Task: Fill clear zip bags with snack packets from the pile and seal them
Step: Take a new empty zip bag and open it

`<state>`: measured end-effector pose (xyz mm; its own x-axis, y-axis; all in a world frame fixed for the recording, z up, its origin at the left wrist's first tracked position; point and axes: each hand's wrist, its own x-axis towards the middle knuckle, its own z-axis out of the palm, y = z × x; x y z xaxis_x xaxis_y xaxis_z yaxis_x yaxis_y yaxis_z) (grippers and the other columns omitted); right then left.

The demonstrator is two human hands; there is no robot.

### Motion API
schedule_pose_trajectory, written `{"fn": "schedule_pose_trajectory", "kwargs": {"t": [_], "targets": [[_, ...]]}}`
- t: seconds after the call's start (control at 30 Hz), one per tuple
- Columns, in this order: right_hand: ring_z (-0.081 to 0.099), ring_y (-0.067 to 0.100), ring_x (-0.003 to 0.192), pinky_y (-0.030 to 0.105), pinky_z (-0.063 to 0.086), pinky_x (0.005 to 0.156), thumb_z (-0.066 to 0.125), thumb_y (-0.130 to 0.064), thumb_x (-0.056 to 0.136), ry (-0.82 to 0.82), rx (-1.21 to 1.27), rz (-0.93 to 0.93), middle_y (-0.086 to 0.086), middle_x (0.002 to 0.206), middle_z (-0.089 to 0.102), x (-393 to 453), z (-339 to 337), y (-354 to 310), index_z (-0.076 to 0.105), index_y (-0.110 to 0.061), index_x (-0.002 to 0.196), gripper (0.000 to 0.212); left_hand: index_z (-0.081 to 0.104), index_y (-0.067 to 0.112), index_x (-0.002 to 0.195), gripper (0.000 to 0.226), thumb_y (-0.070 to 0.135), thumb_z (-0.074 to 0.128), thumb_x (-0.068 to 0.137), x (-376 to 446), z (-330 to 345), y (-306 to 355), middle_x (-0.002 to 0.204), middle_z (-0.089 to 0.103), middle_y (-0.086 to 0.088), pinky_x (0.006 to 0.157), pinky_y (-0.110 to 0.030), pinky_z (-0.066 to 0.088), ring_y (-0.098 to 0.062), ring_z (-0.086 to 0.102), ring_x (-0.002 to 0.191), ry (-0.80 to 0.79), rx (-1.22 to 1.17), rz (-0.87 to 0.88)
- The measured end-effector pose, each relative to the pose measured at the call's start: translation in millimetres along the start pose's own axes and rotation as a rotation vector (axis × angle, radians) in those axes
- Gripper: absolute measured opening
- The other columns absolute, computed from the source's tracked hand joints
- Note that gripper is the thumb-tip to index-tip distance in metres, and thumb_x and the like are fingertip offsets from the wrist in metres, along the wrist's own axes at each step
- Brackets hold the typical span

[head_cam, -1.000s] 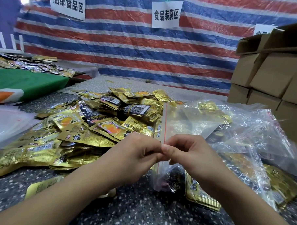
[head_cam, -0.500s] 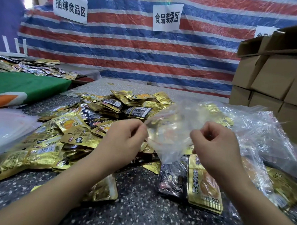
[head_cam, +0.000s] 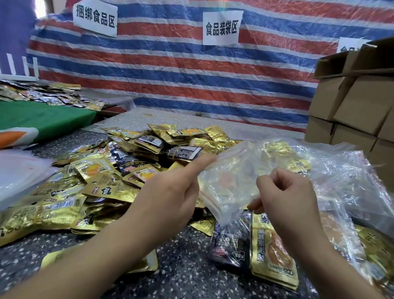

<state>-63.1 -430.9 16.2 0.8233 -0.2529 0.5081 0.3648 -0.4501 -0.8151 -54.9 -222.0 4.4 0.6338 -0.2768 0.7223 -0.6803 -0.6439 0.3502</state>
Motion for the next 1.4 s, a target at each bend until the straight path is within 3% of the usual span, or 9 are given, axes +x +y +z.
{"fn": "schedule_pose_trajectory", "kwargs": {"t": [0.13,0.27,0.47,0.73,0.97,1.07,1.1,1.13,1.4], "targets": [[0.065,0.018,0.045,0.025,0.047,0.042,0.057,-0.004,0.084,0.022,0.033,-0.009,0.015,0.052,0.036,2,2,3,0.035,0.000,0.057,0.035,0.039,0.030,0.148,0.053,0.022,0.042,0.096,0,-3,8,0.049,0.032,0.018,0.043,-0.028,0.029,-0.007,0.033,0.042,0.004,0.056,0.100],[0.069,0.024,0.049,0.036,0.050,0.045,0.057,-0.003,0.086,0.032,0.050,-0.026,0.004,0.046,0.031,1,3,2,0.032,-0.004,0.054,0.041,0.055,0.022,0.138,0.046,0.043,0.044,0.098,-1,-8,16,0.057,0.057,0.010,0.046,-0.025,0.039,-0.004,0.046,0.047,0.014,0.047,0.270],[0.069,0.020,0.051,0.048,0.055,0.054,0.057,-0.004,0.087,0.040,0.073,-0.038,0.038,0.060,0.047,-2,5,-2,0.040,0.009,0.061,0.034,0.067,0.023,0.097,0.055,0.073,0.045,0.086,-7,0,25,0.065,0.062,0.009,0.050,-0.029,0.047,-0.012,0.054,0.054,-0.236,0.165,0.317],[0.051,0.041,0.058,0.043,0.044,0.052,0.063,-0.026,0.078,0.172,-0.040,-0.039,0.019,0.055,0.048,3,-6,-2,0.042,-0.007,0.060,0.034,0.063,0.014,0.083,0.034,0.034,0.041,0.098,-5,6,19,0.072,0.061,0.002,0.048,-0.037,0.046,-0.023,0.056,0.060,-0.123,0.153,0.300],[0.056,-0.001,0.087,0.028,0.044,0.066,0.056,-0.017,0.089,0.177,-0.092,-0.049,-0.005,0.113,0.058,16,-25,-1,0.058,-0.041,0.103,0.027,0.055,0.014,0.077,0.033,0.037,0.048,0.098,-1,1,13,0.067,0.052,0.005,0.046,-0.031,0.040,-0.013,0.044,0.054,0.006,0.077,0.281],[0.044,0.008,0.042,0.015,0.031,0.047,0.051,-0.007,0.092,0.055,-0.040,-0.005,0.007,0.083,0.067,15,-26,-3,0.072,-0.038,0.089,0.037,0.054,0.012,0.074,0.034,0.036,0.050,0.098,-1,1,10,0.065,0.046,0.006,0.047,-0.032,0.036,-0.011,0.039,0.054,0.069,0.017,0.257],[0.048,0.016,0.044,0.021,0.044,0.044,0.051,-0.006,0.092,0.032,-0.032,0.005,0.012,0.077,0.066,15,-27,-3,0.074,-0.037,0.085,0.039,0.053,0.012,0.073,0.035,0.036,0.050,0.098,-1,1,9,0.064,0.045,0.006,0.048,-0.032,0.035,-0.011,0.039,0.055,0.080,-0.005,0.245],[0.057,0.022,0.053,0.030,0.053,0.075,0.050,-0.005,0.091,0.016,-0.024,0.018,0.013,0.077,0.068,16,-26,-4,0.075,-0.034,0.081,0.039,0.052,0.012,0.071,0.037,0.036,0.049,0.099,-1,2,8,0.063,0.045,0.006,0.048,-0.033,0.035,-0.010,0.038,0.055,0.088,-0.023,0.229],[0.066,0.024,0.049,0.029,0.050,0.050,0.043,0.002,0.092,-0.114,0.112,0.182,0.012,0.062,0.070,15,-15,3,0.073,-0.017,0.062,0.046,0.041,0.017,0.053,0.054,0.043,0.040,0.101,4,-1,1,0.047,0.036,0.007,0.044,-0.029,0.028,-0.010,0.036,0.044,0.259,-0.140,0.053]]}}
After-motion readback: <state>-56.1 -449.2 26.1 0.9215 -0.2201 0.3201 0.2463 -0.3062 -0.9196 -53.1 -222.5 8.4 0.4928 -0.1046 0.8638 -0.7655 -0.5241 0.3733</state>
